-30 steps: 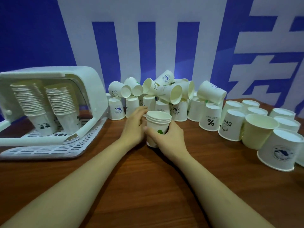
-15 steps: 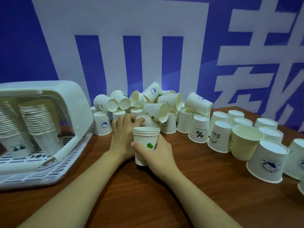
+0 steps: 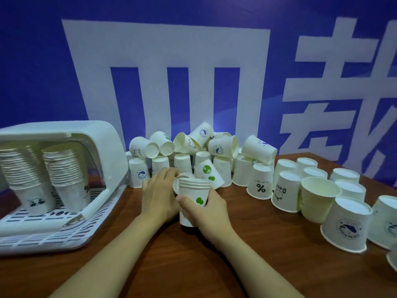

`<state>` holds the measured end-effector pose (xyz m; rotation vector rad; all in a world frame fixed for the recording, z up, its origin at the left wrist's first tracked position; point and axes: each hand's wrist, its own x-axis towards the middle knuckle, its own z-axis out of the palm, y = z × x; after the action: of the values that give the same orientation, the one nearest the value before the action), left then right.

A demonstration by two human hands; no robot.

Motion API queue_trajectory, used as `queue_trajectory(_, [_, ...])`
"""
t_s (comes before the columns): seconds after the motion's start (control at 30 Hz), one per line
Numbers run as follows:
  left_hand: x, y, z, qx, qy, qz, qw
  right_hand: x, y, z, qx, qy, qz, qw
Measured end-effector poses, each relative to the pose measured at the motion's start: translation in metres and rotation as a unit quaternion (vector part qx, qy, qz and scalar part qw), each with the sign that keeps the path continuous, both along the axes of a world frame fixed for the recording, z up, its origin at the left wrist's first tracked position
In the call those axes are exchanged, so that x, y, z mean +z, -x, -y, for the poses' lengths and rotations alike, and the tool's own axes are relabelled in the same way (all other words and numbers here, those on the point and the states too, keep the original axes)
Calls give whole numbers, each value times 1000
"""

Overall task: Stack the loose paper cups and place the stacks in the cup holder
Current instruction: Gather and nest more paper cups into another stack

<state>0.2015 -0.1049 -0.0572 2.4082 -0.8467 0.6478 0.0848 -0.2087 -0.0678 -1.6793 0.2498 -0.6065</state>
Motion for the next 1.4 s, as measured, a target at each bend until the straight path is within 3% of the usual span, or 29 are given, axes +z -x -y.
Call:
queue_trajectory(0.07, [0,0,-4,36,18,-54,998,-3,-2,4,2,6,-1,1000])
queue_trajectory(0.13, [3,3,-8,43,98,-118,987,-3,-1,3,2,11,4,1000])
queue_trajectory(0.2, [2,6,-14,16,192,-142,971,-4,-2,5,11,13,12,1000])
queue_trajectory(0.3, [1,8,-20,7,256,-140,956,-5,-2,5,15,11,22,1000])
queue_trajectory(0.4, [7,15,-28,12,336,-196,921,-3,-2,4,9,12,20,1000])
queue_trajectory(0.5, [13,15,-31,17,369,-272,889,-4,-1,4,6,3,20,1000])
queue_trajectory(0.63, [30,19,-27,38,395,-305,866,-1,1,2,4,29,1,1000])
queue_trajectory(0.73, [48,27,-21,-28,440,-311,842,-3,0,2,2,56,-9,998])
queue_trajectory(0.93, [47,29,-16,-113,354,-278,886,4,8,2,6,66,-17,998])
queue_trajectory(1.3, [37,26,-24,-226,268,-301,887,5,5,10,-39,153,-38,987])
queue_trajectory(1.4, [36,31,-18,-226,216,-282,907,5,5,9,-40,155,-48,986])
